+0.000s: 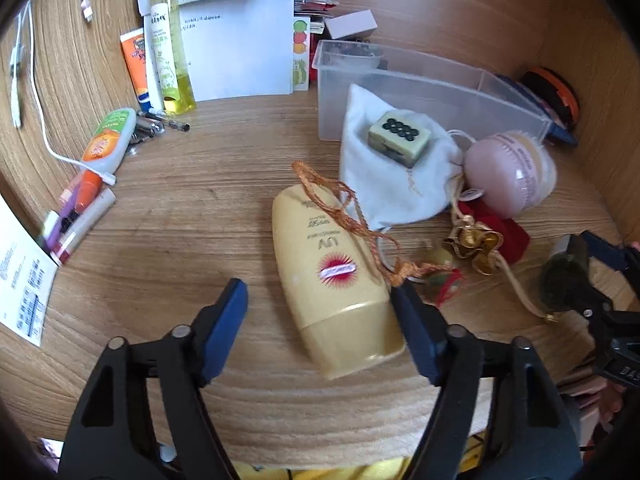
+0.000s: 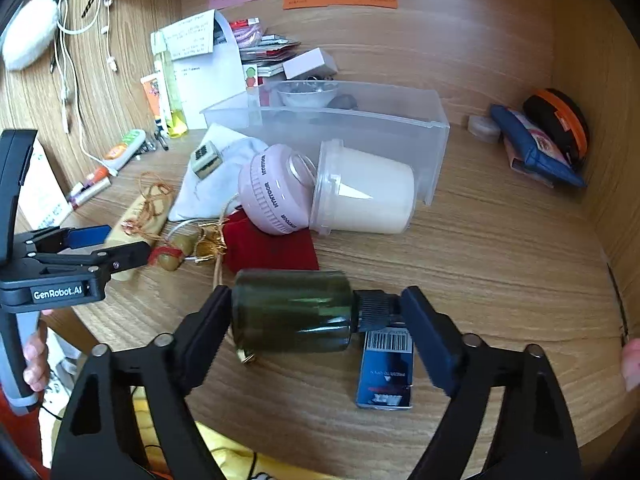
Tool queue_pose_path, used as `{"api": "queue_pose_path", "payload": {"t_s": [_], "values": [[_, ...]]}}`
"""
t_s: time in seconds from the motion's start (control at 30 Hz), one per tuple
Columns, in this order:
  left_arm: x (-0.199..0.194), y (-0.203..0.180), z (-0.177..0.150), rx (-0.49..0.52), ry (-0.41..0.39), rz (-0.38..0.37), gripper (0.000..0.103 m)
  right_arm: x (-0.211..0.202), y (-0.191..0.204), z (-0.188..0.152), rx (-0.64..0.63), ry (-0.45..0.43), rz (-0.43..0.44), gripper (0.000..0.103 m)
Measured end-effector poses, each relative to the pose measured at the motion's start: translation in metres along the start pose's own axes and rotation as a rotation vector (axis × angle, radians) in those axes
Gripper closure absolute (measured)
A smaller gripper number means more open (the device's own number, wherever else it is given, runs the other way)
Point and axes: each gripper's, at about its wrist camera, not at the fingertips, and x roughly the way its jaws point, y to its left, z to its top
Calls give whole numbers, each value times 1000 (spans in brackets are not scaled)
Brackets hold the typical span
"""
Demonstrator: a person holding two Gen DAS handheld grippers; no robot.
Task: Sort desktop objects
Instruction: 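Grasp the yellow sunscreen tube with the left gripper while the right grasps the green bottle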
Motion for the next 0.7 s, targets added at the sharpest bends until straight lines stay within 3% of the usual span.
{"api": "queue_pose_path", "payload": {"t_s": [0.13,0.27,0.7], "values": [[4,3,4,6,-9,14,40,3,2,1,-18,-17,-6,24],[7,9,10,-1,-17,29,55,6,3,3,-28,-30,-6,24],[-4,37,18,-71,-44,68,56,-6,-13,20,23,-92,14,24]]}}
